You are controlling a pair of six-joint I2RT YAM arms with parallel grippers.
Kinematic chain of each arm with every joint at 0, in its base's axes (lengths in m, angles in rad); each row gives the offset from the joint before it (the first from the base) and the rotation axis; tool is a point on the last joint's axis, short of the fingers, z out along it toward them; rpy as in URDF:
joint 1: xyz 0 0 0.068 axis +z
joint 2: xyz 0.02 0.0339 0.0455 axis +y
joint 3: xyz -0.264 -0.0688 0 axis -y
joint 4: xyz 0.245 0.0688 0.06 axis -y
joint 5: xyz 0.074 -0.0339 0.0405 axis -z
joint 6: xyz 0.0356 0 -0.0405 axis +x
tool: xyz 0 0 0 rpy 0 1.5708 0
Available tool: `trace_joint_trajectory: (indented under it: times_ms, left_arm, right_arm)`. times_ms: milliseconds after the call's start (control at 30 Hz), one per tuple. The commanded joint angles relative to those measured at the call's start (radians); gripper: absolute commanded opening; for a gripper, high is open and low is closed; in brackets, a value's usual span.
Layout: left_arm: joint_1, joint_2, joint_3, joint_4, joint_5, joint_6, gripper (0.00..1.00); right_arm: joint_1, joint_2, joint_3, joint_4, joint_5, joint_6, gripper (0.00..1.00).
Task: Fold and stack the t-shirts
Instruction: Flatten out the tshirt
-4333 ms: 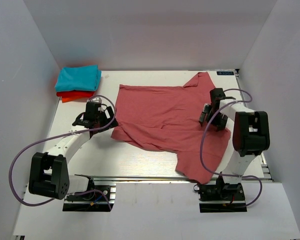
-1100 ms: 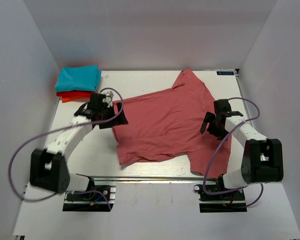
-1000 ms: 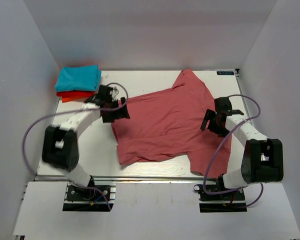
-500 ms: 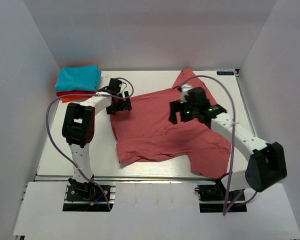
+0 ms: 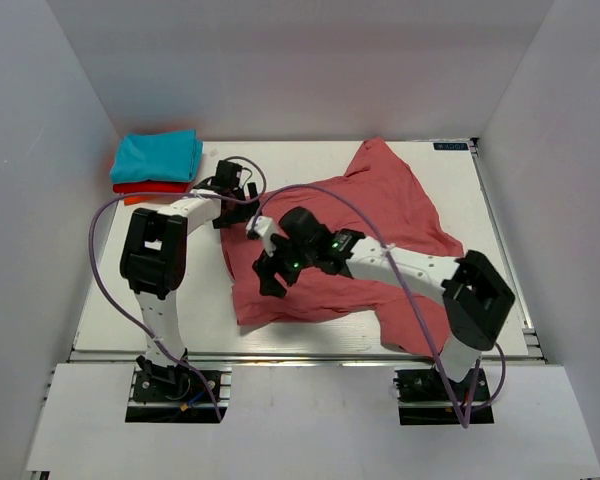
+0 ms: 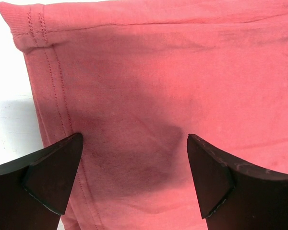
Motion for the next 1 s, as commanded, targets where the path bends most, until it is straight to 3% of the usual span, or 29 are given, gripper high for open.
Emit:
trace_joint_trajectory:
  times_ms: [0, 267, 467, 567, 600, 700, 767, 800, 833, 867, 967]
  left_arm:
    - [-0.004, 0.021, -0.063, -0.041, 0.061, -0.007, 1.0]
    - [0.006, -0.002, -0.113, -0.021, 0.071, 0.004, 1.0]
    - [0.006, -0.002, -0.124, -0.021, 0.071, 0.013, 1.0]
    - [0.006, 0.016, -0.115, -0.012, 0.071, 0.022, 1.0]
    - [0.006, 0.017, -0.104, -0.012, 0.071, 0.022, 1.0]
    - [0.006, 0.055, -0.064, -0.022, 0.051, 0.022, 1.0]
    - [0.006, 0.076, -0.014, -0.051, 0.039, 0.022, 1.0]
    - [0.006, 0.086, 0.0, -0.051, 0.025, 0.022, 1.0]
    - [0.006, 0.086, 0.0, -0.051, 0.025, 0.022, 1.0]
    - [0.006, 0.086, 0.009, -0.051, 0.036, 0.022, 1.0]
    - [0.006, 0.086, 0.009, -0.041, 0.036, 0.022, 1.0]
  right_arm:
    - [0.049, 0.059, 0.039, 0.048, 0.004, -0.059, 0.73]
    - [0.124, 0.203, 0.078, 0.066, 0.191, -0.124, 0.72]
    - [0.143, 0.237, 0.08, 0.085, 0.203, -0.113, 0.65]
    - [0.149, 0.238, 0.072, 0.07, 0.187, -0.102, 0.42]
    - [0.158, 0.223, 0.063, 0.068, 0.187, -0.09, 0.23]
    - [0.167, 0.159, 0.007, 0.088, 0.125, -0.063, 0.0]
    - [0.175, 0.136, -0.045, 0.102, 0.069, -0.043, 0.0]
    - [0.176, 0.111, -0.059, 0.125, 0.068, -0.032, 0.08]
    - [0.176, 0.111, -0.066, 0.131, 0.071, -0.026, 0.08]
    - [0.179, 0.123, -0.063, 0.119, 0.092, -0.026, 0.0]
    - [0.181, 0.134, -0.052, 0.102, 0.086, -0.03, 0.0]
